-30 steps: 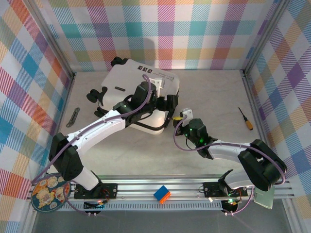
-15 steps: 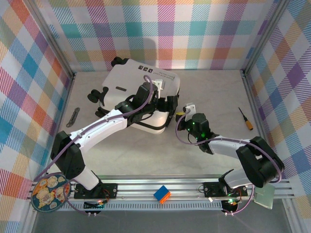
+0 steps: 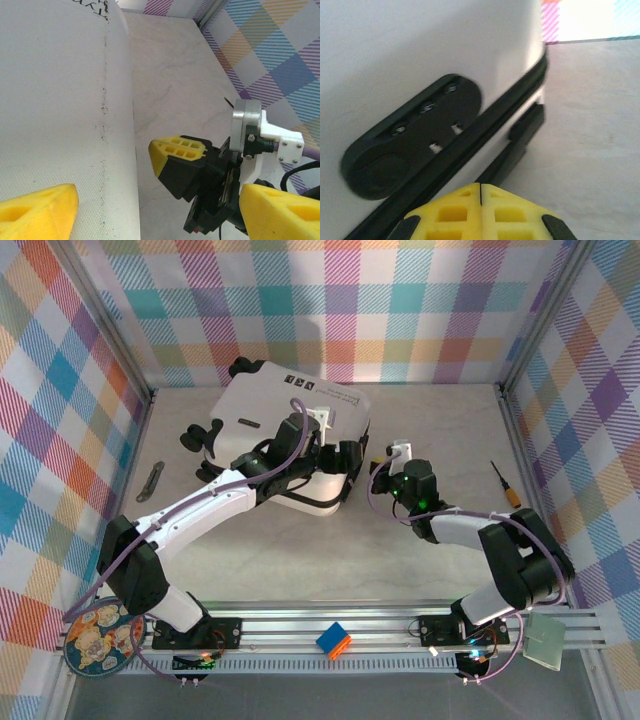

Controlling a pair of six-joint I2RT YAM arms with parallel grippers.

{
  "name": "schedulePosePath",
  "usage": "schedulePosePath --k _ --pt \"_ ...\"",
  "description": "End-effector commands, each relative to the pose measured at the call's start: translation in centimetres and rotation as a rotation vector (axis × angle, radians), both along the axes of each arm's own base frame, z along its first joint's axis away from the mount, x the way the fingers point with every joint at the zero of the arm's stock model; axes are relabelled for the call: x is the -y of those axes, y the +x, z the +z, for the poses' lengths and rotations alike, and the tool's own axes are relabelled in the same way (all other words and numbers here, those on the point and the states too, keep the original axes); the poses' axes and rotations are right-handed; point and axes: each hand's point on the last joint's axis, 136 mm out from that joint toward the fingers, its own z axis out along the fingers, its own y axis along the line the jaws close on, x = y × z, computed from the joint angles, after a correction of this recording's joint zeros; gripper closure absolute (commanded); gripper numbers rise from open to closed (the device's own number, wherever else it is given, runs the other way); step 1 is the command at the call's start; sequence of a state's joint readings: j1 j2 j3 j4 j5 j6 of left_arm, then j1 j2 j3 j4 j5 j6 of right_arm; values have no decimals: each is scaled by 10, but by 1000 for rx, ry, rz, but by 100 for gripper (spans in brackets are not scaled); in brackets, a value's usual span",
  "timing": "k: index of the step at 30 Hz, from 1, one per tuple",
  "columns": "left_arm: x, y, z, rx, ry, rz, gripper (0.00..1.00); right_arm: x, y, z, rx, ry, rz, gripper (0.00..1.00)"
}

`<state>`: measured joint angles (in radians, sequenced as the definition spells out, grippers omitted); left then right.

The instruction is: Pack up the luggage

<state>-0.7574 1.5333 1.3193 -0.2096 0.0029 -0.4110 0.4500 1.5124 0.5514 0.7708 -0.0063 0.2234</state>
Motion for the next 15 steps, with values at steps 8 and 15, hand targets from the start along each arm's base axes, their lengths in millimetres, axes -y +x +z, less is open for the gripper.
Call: schedulePosePath --k 8,15 --pt "-14 -14 -6 -43 14 -3 16 -25 -33 -18 -10 70 221 85" --pt "-16 -15 -1 -33 12 -1 16 -31 -48 -38 -64 88 284 71"
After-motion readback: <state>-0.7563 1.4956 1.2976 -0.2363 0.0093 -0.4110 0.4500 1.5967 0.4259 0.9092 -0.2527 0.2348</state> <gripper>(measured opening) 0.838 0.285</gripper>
